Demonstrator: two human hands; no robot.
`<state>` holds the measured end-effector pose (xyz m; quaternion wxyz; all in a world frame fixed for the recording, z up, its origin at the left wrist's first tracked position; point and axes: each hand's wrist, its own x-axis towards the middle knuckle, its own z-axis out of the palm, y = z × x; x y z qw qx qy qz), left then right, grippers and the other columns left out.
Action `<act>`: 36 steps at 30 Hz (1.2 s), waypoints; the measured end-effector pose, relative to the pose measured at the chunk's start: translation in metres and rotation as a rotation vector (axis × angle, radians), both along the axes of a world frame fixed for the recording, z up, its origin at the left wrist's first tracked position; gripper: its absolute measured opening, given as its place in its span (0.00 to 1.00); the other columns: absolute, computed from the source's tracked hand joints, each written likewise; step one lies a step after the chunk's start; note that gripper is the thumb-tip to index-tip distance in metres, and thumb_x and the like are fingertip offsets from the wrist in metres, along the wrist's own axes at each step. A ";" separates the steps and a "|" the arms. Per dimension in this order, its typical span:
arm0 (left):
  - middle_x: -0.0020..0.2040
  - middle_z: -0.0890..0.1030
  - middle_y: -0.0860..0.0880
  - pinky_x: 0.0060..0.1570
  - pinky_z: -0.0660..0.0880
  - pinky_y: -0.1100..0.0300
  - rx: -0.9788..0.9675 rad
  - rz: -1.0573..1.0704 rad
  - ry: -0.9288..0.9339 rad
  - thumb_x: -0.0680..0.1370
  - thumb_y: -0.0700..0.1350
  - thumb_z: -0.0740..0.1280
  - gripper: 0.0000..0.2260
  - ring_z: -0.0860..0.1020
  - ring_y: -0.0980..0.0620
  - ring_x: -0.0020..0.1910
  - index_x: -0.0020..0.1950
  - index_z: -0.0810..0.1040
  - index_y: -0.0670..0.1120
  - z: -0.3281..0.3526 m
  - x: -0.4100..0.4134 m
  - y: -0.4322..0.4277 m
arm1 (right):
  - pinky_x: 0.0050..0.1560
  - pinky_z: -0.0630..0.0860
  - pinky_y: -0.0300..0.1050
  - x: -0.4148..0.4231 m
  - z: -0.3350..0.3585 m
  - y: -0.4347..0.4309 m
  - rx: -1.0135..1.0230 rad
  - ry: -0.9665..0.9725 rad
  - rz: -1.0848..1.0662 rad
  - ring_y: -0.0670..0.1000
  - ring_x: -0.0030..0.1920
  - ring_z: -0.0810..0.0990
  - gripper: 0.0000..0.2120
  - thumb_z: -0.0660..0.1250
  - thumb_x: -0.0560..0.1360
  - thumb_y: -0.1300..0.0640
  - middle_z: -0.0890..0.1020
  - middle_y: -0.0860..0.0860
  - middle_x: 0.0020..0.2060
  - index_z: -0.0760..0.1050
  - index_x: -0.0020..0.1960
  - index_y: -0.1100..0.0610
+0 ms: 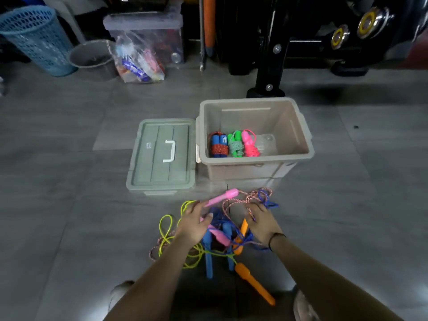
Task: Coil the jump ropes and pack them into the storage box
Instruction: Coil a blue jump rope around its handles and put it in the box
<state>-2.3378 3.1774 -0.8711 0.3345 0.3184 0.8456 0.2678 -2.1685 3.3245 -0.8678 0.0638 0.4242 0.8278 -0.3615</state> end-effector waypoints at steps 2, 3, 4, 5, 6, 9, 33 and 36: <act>0.68 0.71 0.45 0.67 0.64 0.60 -0.109 -0.140 -0.053 0.76 0.50 0.66 0.22 0.70 0.46 0.66 0.70 0.70 0.52 -0.009 0.012 -0.012 | 0.65 0.66 0.50 0.008 -0.005 -0.011 -0.092 -0.109 -0.017 0.61 0.65 0.70 0.18 0.59 0.79 0.54 0.71 0.59 0.65 0.70 0.68 0.57; 0.69 0.69 0.45 0.67 0.64 0.59 -0.175 -0.213 -0.079 0.77 0.50 0.66 0.22 0.69 0.46 0.67 0.71 0.69 0.52 -0.012 0.017 -0.017 | 0.65 0.67 0.48 0.012 -0.010 -0.016 -0.138 -0.178 0.003 0.61 0.65 0.71 0.18 0.59 0.79 0.54 0.71 0.59 0.64 0.69 0.68 0.55; 0.71 0.68 0.45 0.68 0.64 0.58 -0.233 -0.271 -0.099 0.76 0.51 0.66 0.23 0.68 0.46 0.68 0.71 0.68 0.54 -0.015 0.023 -0.022 | 0.64 0.67 0.47 0.017 -0.015 -0.022 -0.165 -0.246 0.042 0.59 0.64 0.71 0.19 0.60 0.78 0.54 0.72 0.59 0.64 0.69 0.69 0.53; 0.71 0.68 0.46 0.68 0.65 0.57 -0.271 -0.321 -0.107 0.76 0.52 0.66 0.24 0.68 0.47 0.69 0.71 0.67 0.55 -0.019 0.027 -0.028 | 0.64 0.68 0.46 0.021 -0.020 -0.028 -0.178 -0.304 0.080 0.58 0.64 0.72 0.19 0.61 0.78 0.53 0.73 0.57 0.63 0.69 0.69 0.50; 0.71 0.68 0.47 0.67 0.66 0.56 -0.303 -0.365 -0.113 0.75 0.52 0.67 0.24 0.68 0.47 0.69 0.71 0.67 0.55 -0.022 0.031 -0.033 | 0.63 0.69 0.44 0.023 -0.026 -0.035 -0.195 -0.339 0.109 0.56 0.63 0.73 0.20 0.62 0.77 0.52 0.74 0.55 0.63 0.69 0.68 0.48; 0.72 0.67 0.47 0.67 0.67 0.54 -0.383 -0.488 -0.105 0.75 0.52 0.67 0.25 0.68 0.45 0.69 0.72 0.66 0.54 -0.034 0.042 -0.043 | 0.62 0.71 0.46 0.023 -0.039 -0.057 -0.184 -0.393 0.243 0.54 0.61 0.75 0.15 0.62 0.76 0.53 0.78 0.53 0.60 0.76 0.62 0.49; 0.58 0.81 0.52 0.54 0.72 0.64 -0.014 -0.025 -0.133 0.76 0.41 0.65 0.17 0.79 0.53 0.53 0.64 0.75 0.52 -0.008 0.031 -0.019 | 0.46 0.71 0.45 -0.026 0.049 -0.027 0.106 0.193 0.154 0.51 0.44 0.79 0.06 0.62 0.75 0.61 0.82 0.49 0.41 0.77 0.45 0.54; 0.54 0.80 0.56 0.54 0.77 0.54 0.150 0.021 -0.334 0.71 0.40 0.70 0.25 0.79 0.56 0.49 0.64 0.71 0.58 0.039 0.028 0.011 | 0.41 0.72 0.36 -0.037 0.102 -0.009 -0.010 0.367 0.023 0.40 0.35 0.77 0.11 0.66 0.73 0.64 0.79 0.38 0.32 0.77 0.40 0.49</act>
